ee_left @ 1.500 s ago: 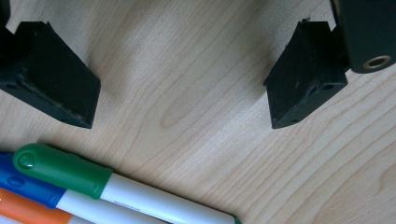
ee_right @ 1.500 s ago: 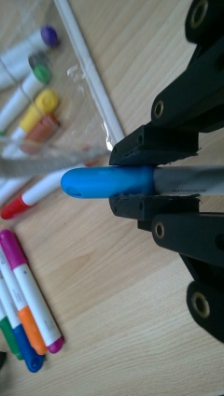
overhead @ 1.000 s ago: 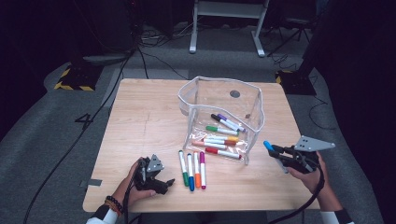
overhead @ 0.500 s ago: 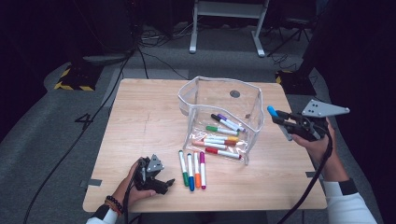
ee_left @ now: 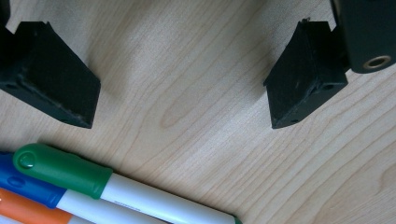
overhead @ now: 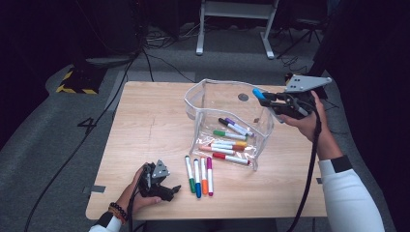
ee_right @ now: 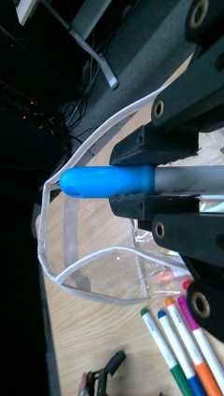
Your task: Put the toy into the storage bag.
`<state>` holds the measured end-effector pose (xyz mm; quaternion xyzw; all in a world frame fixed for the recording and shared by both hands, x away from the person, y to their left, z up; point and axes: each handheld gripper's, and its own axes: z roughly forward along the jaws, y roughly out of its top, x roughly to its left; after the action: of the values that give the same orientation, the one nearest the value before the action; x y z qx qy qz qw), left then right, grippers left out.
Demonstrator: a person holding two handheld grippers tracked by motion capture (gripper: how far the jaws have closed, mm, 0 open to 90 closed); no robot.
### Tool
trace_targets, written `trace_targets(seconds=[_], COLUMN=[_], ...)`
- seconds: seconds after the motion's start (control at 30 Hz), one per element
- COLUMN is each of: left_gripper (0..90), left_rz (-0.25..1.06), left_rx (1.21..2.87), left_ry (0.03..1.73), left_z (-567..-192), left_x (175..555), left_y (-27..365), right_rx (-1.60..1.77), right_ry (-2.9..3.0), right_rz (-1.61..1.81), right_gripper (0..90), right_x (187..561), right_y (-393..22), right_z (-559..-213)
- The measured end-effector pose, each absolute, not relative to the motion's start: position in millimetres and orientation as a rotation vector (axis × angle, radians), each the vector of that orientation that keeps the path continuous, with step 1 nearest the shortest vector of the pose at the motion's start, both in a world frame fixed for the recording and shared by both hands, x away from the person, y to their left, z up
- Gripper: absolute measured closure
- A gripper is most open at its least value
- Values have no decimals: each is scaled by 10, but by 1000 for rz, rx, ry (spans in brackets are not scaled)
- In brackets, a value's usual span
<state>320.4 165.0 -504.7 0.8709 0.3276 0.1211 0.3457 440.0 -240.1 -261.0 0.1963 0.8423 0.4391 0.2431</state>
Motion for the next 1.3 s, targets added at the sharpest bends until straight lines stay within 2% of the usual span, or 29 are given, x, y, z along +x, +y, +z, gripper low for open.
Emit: trace_targets(seconds=[0.3,0.67,1.03,1.3], left_gripper=[101,102,102,102], left_rz=[314,314,313,313], left_rx=[2261,2262,2262,2262], left_ry=[847,846,845,844], left_z=[-5047,-5047,-5048,-5047], left_x=[3207,3207,3207,3208], left_y=[1649,1649,1649,1649], right_rx=[504,502,443,425], right_ry=[2431,2631,2859,2896], right_rz=[1123,922,664,598], right_gripper=[743,743,742,736], right_x=[4645,4872,4831,4786], right_y=[-1981,-1678,-1562,-1490], right_z=[-2773,-3045,-3145,-3174])
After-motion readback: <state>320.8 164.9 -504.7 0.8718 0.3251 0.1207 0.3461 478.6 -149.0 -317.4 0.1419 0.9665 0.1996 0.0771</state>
